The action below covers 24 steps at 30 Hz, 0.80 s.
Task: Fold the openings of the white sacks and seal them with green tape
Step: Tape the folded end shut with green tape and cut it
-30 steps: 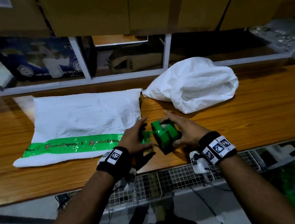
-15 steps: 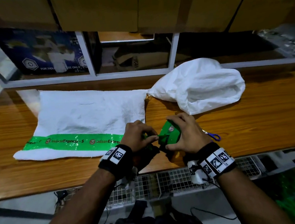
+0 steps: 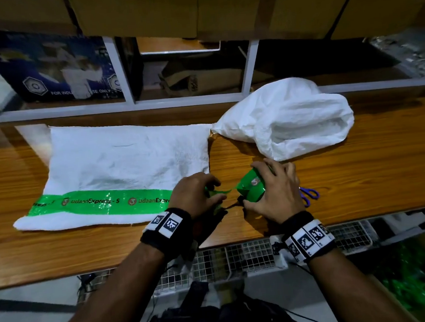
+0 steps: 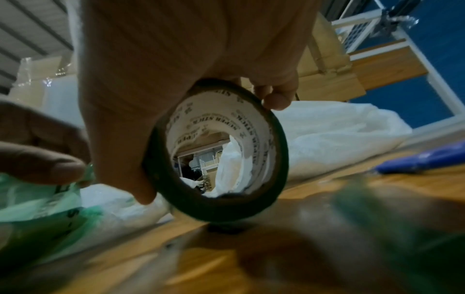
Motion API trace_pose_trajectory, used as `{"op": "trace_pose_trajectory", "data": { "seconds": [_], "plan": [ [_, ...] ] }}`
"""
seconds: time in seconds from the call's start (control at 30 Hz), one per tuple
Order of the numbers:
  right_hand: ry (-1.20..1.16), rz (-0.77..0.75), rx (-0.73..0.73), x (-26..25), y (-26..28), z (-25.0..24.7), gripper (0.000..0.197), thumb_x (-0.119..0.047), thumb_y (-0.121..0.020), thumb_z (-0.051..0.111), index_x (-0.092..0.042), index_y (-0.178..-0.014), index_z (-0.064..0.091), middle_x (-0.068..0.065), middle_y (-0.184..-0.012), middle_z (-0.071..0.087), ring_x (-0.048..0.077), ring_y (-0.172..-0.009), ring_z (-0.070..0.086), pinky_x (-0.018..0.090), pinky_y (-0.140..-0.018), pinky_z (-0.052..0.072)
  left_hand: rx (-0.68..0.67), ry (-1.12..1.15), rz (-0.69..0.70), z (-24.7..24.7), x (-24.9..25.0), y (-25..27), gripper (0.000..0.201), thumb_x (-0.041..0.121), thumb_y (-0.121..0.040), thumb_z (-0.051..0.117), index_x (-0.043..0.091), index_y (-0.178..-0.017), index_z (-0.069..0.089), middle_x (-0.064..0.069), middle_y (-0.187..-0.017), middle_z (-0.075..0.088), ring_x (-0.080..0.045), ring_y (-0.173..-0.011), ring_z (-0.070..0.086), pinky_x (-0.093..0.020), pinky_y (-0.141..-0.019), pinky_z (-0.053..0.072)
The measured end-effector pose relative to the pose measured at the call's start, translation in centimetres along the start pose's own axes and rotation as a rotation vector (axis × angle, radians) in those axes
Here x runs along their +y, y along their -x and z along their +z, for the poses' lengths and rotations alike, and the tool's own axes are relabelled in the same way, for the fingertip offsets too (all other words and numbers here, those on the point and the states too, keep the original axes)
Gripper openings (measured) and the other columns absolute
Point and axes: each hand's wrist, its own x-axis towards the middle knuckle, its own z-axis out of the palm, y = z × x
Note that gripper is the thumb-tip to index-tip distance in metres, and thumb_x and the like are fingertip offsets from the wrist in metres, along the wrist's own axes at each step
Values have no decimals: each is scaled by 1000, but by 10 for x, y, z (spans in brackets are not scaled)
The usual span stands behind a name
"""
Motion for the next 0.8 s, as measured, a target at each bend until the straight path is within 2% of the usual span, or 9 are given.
{"op": "trace_pose_trajectory", "data": {
  "seconds": [0.03,0.1,0.17,0.23,0.3,0.43,0.53,0.67,0.8],
  "plan": [
    [34,1,0,1,1,0,95,-70,-52,72,-33,-136,46,2,-137,47,28,-112,38,42,-83,45,-53,-12,-31,0,-3,0,36,55,-76,78,29,-102,73,6,-94,67,-14,-88,62,-32,-75,49],
    [90,3,16,0,4,1,93,-71,-53,71,-32,-135,48,6,-131,48,30,-111,40,42,-82,42,-135,-43,3,3,-8,0,40,60,-75,75,28,-98,76,4,-102,64,-15,-99,53,-33,-80,46],
    [114,-1,28,-2,5,0,91,-70,-54,72,-31,-133,50,10,-126,48,32,-112,40,45,-84,41,-175,12,22,4,-10,-1,34,53,-77,77,24,-94,74,4,-111,64,-17,-106,48,-34,-85,44],
    [105,-3,35,-4,5,0,89,-67,-54,74,-30,-132,52,13,-122,46,34,-113,40,49,-88,42,-123,29,42,4,-9,-2,26,43,-76,81,22,-89,72,4,-105,68,-20,-102,52,-37,-81,46],
    [83,-7,43,-4,4,-2,89,-63,-54,77,-28,-133,52,15,-119,43,36,-113,39,53,-93,42,-34,-15,48,2,-7,-3,20,38,-73,84,24,-81,72,4,-88,71,-22,-93,55,-38,-74,46],
    [82,-16,17,-7,3,-7,94,-55,-56,83,-30,-139,48,16,-126,39,36,-117,38,53,-93,46,65,-144,55,-3,2,-1,18,35,-65,86,28,-69,70,7,-72,68,-24,-80,57,-32,-65,36],
    [132,-42,3,-7,3,-9,96,-51,-56,86,-31,-141,46,17,-132,39,37,-121,36,53,-89,48,107,-204,71,-5,3,2,20,32,-59,85,26,-65,66,8,-68,63,-25,-76,54,-31,-66,28],
    [200,-82,-39,-4,2,-8,99,-38,-54,90,-32,-141,44,15,-138,39,37,-124,34,53,-87,45,120,-278,95,-7,7,4,23,32,-58,83,23,-66,62,5,-69,61,-25,-76,51,-31,-66,24],
    [228,-153,-30,-6,1,-6,100,-28,-54,90,-21,-142,41,11,-141,42,35,-127,37,51,-89,43,134,-266,67,-9,6,4,24,32,-60,83,24,-67,62,6,-71,61,-25,-76,52,-31,-67,25]
  ]
}}
